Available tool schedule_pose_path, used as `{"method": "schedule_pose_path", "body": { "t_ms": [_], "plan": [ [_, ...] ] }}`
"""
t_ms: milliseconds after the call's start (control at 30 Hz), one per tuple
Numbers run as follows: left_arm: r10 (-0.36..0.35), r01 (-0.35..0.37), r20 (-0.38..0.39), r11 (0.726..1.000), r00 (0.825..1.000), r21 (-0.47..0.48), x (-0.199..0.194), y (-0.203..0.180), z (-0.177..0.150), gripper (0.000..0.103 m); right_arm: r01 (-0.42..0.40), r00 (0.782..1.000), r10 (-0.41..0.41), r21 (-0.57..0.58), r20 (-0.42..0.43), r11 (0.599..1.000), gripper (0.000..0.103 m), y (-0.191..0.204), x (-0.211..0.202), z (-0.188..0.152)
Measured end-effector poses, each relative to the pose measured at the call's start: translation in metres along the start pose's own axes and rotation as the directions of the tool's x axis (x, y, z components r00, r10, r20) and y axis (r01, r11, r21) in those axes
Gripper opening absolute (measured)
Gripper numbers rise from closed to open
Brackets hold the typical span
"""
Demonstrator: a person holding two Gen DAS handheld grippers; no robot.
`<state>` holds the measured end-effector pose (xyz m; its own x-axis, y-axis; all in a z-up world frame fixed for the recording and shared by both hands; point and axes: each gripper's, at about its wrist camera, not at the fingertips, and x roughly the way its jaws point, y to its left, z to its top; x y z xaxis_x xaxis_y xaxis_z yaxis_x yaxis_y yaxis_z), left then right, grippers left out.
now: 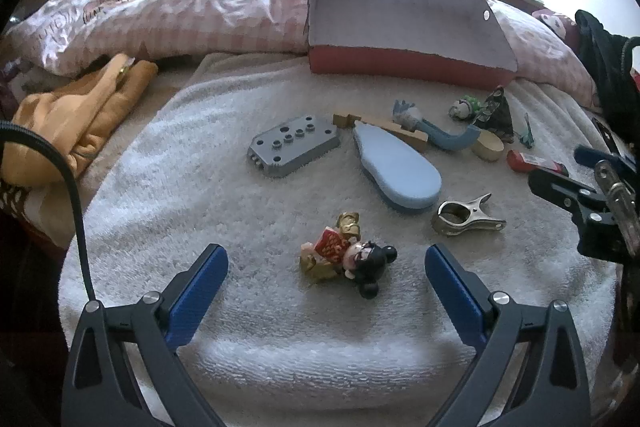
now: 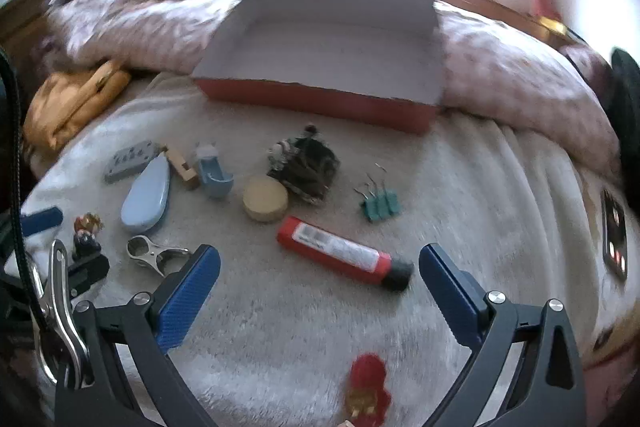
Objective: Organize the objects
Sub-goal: 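Move left tool to the Mickey figurine while right tool approaches the red tube, then close left tool on the figurine while right tool closes on the red tube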
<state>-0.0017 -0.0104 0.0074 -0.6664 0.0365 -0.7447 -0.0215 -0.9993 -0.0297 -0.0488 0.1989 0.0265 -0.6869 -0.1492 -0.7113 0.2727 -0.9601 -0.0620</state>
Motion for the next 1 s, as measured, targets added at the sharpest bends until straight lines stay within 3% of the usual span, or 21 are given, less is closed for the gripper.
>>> {"method": "schedule_pose_path", "body": {
  "t_ms": [133, 300, 533, 700, 800, 1000],
  "plan": [
    [-0.001, 0.001, -0.008, 1.000, 1.000, -0.018, 0.005, 0.004, 0.000, 0.100, -0.025, 0.999, 0.024, -0.047, -0.023, 0.999, 0.101, 0.002, 0.009, 0.002],
    [0.001, -0.001, -0.005, 1.000, 1.000, -0.009, 0.007, 0.003, 0.002, 0.099, -0.058, 0.994, 0.057, -0.012, -0.090, 0.998, 0.091, -0.006, 0.024, 0.001],
    [-0.004, 0.004, 0.020, 1.000, 1.000, 0.009, 0.006, 0.004, 0.004, 0.078, -0.062, 0.994, 0.064, 0.020, -0.087, 0.998, 0.068, -0.011, 0.023, -0.002],
    [-0.016, 0.015, 0.031, 0.999, 0.999, 0.029, 0.003, 0.001, 0.004, 0.061, -0.064, 0.995, 0.066, 0.033, -0.074, 0.997, 0.037, -0.011, 0.018, -0.003],
    [-0.035, 0.034, 0.032, 0.999, 0.999, 0.041, 0.002, -0.001, 0.005, 0.050, -0.066, 0.995, 0.069, 0.041, -0.073, 0.997, 0.032, -0.012, 0.018, -0.003],
    [-0.048, 0.045, 0.037, 0.997, 0.998, 0.057, 0.002, -0.003, 0.006, 0.048, -0.076, 0.994, 0.079, 0.047, -0.071, 0.996, 0.025, -0.012, 0.017, -0.004]
  ]
}}
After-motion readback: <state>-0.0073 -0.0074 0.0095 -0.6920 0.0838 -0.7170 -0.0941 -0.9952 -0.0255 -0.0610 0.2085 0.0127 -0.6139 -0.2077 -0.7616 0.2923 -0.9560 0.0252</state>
